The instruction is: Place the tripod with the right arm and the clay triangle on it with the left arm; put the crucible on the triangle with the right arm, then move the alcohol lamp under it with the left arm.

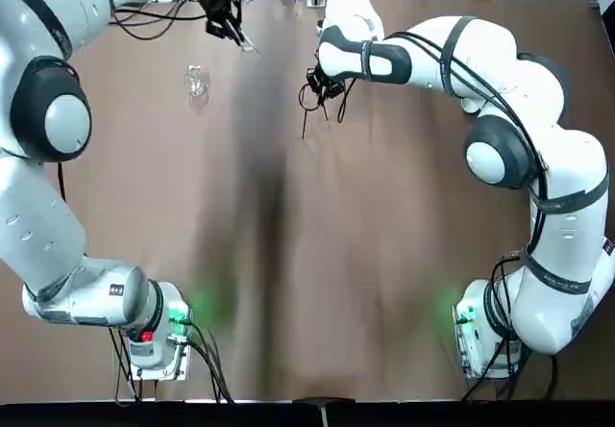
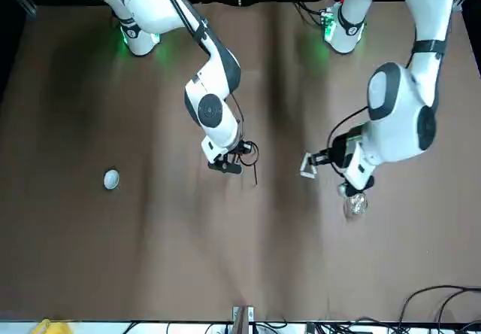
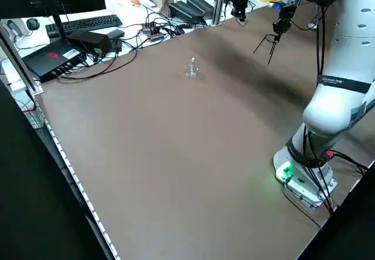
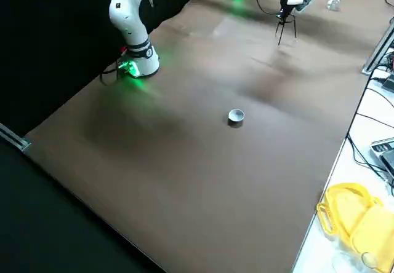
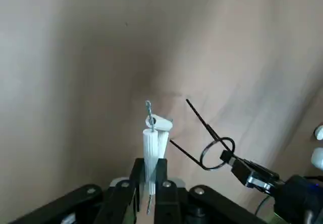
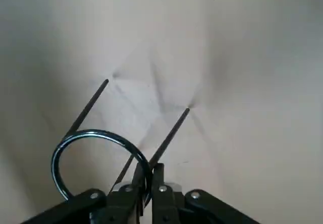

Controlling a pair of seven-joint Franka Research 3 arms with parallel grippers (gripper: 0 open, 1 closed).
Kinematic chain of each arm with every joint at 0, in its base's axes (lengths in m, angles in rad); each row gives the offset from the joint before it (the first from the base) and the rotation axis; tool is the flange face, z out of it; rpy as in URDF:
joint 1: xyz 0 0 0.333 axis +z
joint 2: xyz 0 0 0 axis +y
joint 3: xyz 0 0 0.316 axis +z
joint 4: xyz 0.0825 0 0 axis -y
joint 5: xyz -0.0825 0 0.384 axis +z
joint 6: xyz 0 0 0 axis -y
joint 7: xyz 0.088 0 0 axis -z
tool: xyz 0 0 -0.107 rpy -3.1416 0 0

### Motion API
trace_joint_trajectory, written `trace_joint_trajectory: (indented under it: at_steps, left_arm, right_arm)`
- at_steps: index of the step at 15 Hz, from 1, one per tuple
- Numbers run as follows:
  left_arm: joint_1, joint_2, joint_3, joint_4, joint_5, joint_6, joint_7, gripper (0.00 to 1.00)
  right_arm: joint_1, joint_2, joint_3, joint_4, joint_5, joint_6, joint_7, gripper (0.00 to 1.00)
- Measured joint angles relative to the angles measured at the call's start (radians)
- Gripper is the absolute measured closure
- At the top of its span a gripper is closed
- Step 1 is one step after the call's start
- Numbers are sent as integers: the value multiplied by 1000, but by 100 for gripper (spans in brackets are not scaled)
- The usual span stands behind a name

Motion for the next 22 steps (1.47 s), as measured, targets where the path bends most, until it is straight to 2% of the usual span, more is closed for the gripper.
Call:
trace_joint_trajectory:
  at_steps: [5, 6, 9, 13, 18, 22]
  left_arm:
    - [-53, 46, -1, 6, -7, 4, -28, 87]
    - [-55, 51, -2, 8, -7, 4, -28, 87]
    - [-56, 59, -4, 16, -9, 4, -28, 87]
    - [-66, 69, -8, 27, -67, 27, -28, 87]
    - [-120, 104, -9, 27, -103, 141, -29, 87]
    - [-179, 142, -9, 28, -132, 220, -39, 87]
  right_arm:
    - [0, 6, -1, 0, 1, 0, 36, 92]
    - [0, 7, -1, 0, 1, 0, 37, 88]
    - [0, 7, -2, 2, 2, 0, 38, 61]
    - [0, 7, -6, 14, 2, 0, 39, 27]
    - [-4, -22, -13, 36, 2, -14, 39, 25]
    - [-30, -112, -24, 41, 2, -100, 39, 25]
